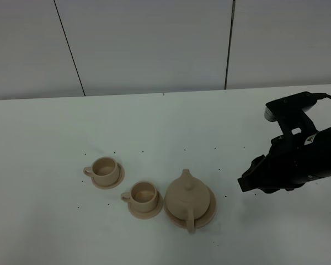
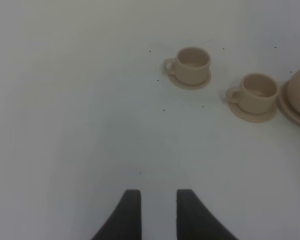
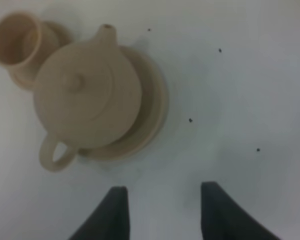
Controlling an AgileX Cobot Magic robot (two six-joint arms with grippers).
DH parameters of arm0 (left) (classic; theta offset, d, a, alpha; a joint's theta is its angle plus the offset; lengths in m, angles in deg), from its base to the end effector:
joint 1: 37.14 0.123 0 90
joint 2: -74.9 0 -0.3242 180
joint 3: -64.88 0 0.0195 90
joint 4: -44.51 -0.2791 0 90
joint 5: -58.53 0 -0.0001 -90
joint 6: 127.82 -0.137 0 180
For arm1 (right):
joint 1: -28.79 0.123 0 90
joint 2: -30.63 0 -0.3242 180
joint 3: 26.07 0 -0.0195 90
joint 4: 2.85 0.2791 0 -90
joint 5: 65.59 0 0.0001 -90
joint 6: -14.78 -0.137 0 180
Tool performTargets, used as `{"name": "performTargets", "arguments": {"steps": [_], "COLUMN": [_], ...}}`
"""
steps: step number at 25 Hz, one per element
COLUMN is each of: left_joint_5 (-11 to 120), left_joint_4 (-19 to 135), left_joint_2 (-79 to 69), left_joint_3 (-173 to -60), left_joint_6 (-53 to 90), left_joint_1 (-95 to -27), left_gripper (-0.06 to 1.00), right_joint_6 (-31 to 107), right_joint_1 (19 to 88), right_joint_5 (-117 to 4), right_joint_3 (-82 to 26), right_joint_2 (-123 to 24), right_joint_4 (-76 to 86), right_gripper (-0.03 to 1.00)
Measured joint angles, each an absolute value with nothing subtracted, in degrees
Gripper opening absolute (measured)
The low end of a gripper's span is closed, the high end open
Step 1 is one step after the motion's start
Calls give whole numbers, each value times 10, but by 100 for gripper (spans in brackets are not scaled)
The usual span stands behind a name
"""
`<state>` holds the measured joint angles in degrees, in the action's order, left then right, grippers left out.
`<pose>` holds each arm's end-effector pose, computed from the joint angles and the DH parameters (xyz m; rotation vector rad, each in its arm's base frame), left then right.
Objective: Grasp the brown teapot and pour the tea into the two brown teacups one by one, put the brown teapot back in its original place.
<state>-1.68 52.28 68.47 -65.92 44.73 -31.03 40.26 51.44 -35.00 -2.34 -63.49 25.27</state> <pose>0.0214 -0.0139 0.2741 0.0300 2.0143 -0.0111 0.3146 0.1669 0.2237 -0.6139 2.4837 0.4566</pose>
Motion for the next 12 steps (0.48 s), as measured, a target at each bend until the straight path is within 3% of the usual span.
{"name": "performTargets", "arguments": {"steps": [5,12], "left_joint_5": [-17,-17], "left_joint_4": [523,523], "left_joint_2": [685,685], "left_joint_3": [-659,-659], "left_joint_6": [447,447], "left_joint_1": [-310,-310], "left_gripper": [24,24], "right_joint_6": [332,222], "right_joint_1": [519,581], "right_joint_5": [-341,-352], "right_joint_3": [-23,-23], "right_joint_2": [-635,-635], "right_joint_4": [249,185], "right_gripper": [34,35]}}
